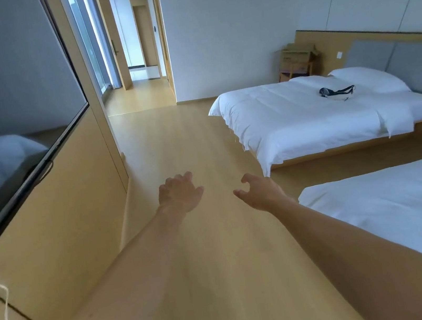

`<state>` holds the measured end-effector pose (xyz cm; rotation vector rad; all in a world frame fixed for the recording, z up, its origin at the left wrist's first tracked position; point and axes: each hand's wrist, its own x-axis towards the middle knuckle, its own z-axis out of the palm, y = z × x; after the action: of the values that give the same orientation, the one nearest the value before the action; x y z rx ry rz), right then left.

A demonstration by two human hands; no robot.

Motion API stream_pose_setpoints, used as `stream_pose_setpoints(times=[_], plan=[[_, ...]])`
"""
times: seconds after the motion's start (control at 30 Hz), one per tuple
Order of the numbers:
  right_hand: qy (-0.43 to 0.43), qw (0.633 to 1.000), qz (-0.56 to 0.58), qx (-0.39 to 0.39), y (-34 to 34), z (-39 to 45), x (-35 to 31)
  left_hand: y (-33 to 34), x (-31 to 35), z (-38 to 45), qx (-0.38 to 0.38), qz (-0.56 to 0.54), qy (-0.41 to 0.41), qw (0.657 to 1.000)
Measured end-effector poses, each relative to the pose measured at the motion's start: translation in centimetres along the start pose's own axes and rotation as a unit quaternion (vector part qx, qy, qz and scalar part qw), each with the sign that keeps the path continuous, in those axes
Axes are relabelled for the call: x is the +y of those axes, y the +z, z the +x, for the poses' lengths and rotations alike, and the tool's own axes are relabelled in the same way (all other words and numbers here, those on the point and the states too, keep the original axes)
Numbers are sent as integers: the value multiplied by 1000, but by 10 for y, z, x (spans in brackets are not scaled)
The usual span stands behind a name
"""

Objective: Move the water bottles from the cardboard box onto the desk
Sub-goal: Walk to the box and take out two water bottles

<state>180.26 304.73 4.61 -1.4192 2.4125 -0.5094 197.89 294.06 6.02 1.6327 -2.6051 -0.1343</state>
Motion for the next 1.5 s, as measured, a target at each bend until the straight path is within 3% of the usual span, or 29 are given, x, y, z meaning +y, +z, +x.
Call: stream_pose_setpoints(times=[0.4, 0.83, 1.07, 1.5], plan=[[39, 999, 4, 18, -5, 126, 15, 23, 9, 143, -37, -9, 23, 999], [35, 998, -26, -45, -33, 339, 83, 37, 89, 335, -96, 15, 15, 995], [16, 997, -55, -51, -74, 463, 109, 32, 137, 441, -90, -4, 16, 996], [-6, 995, -59, -77, -50, 644, 79, 54, 100, 619, -106, -8, -11, 994]])
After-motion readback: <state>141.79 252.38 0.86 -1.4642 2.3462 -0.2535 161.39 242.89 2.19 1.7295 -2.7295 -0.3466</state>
